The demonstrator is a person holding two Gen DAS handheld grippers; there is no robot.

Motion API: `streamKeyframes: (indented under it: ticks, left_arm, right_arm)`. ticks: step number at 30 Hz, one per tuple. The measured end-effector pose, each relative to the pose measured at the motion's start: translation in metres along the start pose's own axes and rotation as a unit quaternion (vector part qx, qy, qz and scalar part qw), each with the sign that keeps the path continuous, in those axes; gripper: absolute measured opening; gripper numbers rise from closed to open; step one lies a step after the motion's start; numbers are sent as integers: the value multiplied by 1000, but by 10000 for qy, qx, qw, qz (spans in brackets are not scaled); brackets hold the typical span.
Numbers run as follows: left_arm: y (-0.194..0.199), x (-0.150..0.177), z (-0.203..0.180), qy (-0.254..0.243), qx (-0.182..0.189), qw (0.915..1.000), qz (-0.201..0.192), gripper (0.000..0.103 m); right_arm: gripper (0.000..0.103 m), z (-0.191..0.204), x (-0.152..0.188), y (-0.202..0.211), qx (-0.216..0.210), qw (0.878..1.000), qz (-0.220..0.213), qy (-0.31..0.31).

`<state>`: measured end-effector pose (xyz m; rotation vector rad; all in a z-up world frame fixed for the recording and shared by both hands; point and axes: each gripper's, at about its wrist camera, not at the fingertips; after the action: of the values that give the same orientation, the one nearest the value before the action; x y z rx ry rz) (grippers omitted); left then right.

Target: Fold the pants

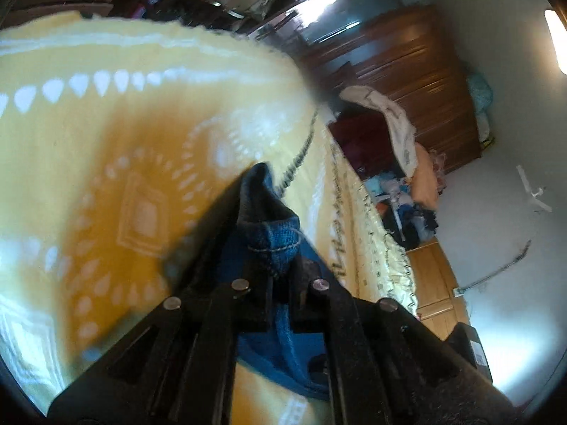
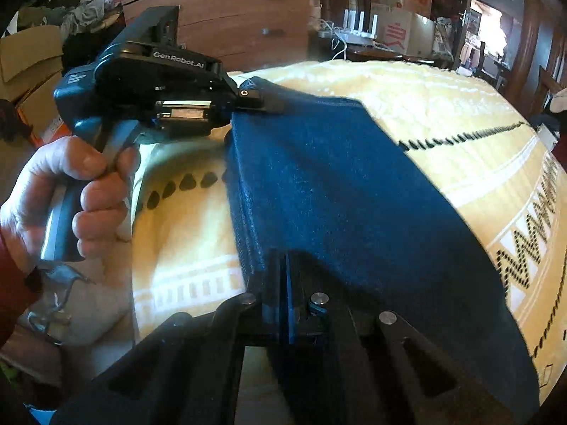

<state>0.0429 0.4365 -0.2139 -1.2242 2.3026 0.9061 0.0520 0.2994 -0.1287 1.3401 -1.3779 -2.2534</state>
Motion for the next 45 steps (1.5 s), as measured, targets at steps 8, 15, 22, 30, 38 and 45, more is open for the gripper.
streamKeyframes:
  ticks: [8,15,22,30,38,45]
  left_arm:
    - [18,22,13,314,-585,9974,272,23]
    - [16,40,-11,-93,-753,9955,563,80]
    - [-2,29,-10,-109,-773,9956,517,80]
    - [-7,39,-12,132,-635,9972,366,76]
    - [-20,23,-26,-346,-996,9943,143,14]
    - [-59,10,-164,-2330,-485,9708,291,14]
  right_arm:
    - [3,28,14,-3,69,9987,233,448]
    - [15,11,15,47,5,9996,-282,82]
    - [22,-3,23,74,59,9980,-519,-341]
    - [22,-1,20,82,36,9962,-715,-490]
    - [22,-15,24,108,221,9900,-1133,-814]
    - [19,-104,89,200,1049,9523,-1674,-2326]
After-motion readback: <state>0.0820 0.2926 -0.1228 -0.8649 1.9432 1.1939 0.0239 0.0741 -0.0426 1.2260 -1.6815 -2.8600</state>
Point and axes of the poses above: each gripper's, at about its wrist camera, not at the fingertips, and y roughly against the way its jaws point, z to its left, x to its underside, and after that the axes turned 15 degrees about -y, right-handed
